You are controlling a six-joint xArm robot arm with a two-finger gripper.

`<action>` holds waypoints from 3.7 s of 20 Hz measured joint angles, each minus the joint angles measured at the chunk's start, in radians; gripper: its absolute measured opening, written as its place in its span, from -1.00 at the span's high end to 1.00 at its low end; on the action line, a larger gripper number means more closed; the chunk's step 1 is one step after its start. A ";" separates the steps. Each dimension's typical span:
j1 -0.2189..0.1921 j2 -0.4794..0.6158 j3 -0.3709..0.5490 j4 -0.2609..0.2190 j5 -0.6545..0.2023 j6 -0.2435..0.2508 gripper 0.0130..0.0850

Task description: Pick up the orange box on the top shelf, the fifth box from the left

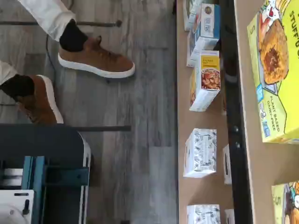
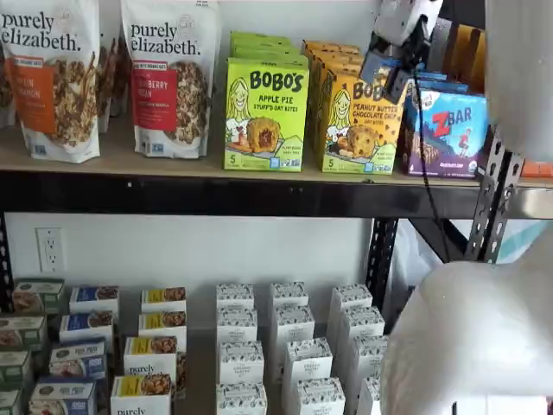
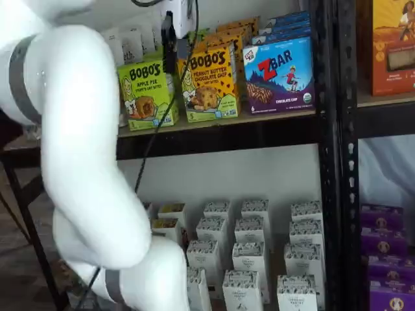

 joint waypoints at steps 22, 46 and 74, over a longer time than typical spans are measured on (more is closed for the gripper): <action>0.044 -0.018 0.036 -0.054 -0.200 0.018 -1.00; -0.001 0.142 -0.033 -0.142 -0.354 -0.072 -1.00; 0.040 0.248 -0.128 -0.266 -0.242 -0.049 -1.00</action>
